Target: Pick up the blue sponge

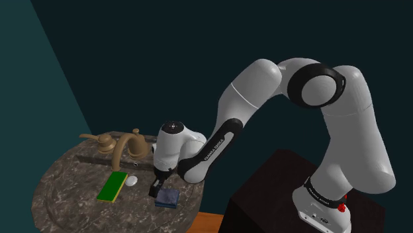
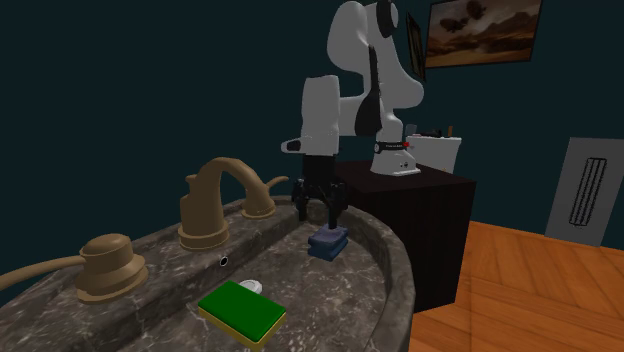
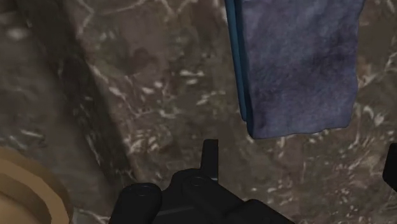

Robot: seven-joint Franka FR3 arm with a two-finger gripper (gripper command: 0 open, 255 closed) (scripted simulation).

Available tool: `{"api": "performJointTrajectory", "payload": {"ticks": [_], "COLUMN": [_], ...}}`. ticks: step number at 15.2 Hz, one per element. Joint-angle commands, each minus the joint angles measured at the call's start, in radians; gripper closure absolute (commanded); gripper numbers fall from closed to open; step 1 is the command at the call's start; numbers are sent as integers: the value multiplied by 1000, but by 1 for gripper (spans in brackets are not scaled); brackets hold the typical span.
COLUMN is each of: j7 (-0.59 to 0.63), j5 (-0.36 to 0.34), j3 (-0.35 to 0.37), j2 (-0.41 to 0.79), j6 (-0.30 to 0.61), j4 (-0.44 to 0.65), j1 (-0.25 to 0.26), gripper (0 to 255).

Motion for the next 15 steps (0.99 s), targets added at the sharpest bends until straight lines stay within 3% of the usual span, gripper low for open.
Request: {"api": "performJointTrajectory", "payload": {"ticks": [1, 10, 11, 15], "j7": [9, 19, 19, 19], "j5": [-9, -27, -27, -28], "j3": [-7, -38, -38, -38], "j2": [48, 137, 137, 136], "j6": [-7, 49, 49, 51], "j4": [58, 92, 93, 91], "j1": [29, 53, 54, 54], "gripper": [0, 0, 255, 255]}}
